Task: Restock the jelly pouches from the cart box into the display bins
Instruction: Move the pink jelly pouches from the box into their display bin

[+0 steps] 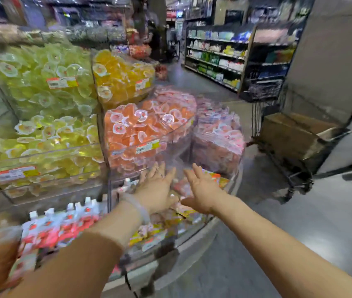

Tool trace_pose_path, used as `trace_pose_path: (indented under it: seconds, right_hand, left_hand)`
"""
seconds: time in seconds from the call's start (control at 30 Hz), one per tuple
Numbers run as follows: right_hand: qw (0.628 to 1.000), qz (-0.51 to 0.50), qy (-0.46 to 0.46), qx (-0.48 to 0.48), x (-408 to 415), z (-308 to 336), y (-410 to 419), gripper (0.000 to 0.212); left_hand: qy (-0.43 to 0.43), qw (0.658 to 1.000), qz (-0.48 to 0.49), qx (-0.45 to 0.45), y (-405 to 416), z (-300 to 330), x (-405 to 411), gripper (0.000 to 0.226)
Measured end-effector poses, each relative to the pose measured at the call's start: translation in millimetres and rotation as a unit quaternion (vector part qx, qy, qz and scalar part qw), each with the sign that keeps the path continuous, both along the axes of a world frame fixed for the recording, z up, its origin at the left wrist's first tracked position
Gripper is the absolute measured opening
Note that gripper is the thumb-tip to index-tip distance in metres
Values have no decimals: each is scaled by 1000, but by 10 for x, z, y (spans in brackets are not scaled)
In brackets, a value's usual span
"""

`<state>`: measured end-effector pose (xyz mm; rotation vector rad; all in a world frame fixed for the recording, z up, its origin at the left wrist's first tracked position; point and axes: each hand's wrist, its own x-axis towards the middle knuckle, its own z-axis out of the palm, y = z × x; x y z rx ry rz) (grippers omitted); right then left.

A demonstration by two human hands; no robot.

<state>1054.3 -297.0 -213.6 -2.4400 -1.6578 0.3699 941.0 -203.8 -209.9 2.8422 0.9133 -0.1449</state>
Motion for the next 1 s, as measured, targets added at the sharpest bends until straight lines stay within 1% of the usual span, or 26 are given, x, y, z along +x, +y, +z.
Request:
trace_pose_path:
  seconds: [0.17,0.3,0.43,0.63,0.77,0.87,1.0]
  right_hand:
    - [995,-95,-24,-27,1011,-35,-938,91]
    - [981,-185,-3,-53,1760,-85,-1542,89]
    - [967,-249,7,-52,2455,-216,-1927,89]
    - [950,-306,19,-59,3675,-293,-2037,93]
    - [945,-320,9,-66,4645,-109,-1935,92]
    - [942,-333,-1,-46,5335,2,-1856,89]
    - [937,-346,8,-46,6114,-142,-1881,88]
  left_hand:
    - [4,996,-90,-5,-764,-82,1182,84]
    - [7,987,-161,1,-1216,-72,2068,85]
    - [9,976,-218,-4,-1502,-177,2914,83]
    - [20,961,-275,1,-1587,-315,4322,82]
    - [10,955,-295,-2,-1453,-155,5377,83]
    - [-3,950,-313,11,-1348,-13,6155,84]
    - [12,941,-339,7,-1364,-106,7020,82]
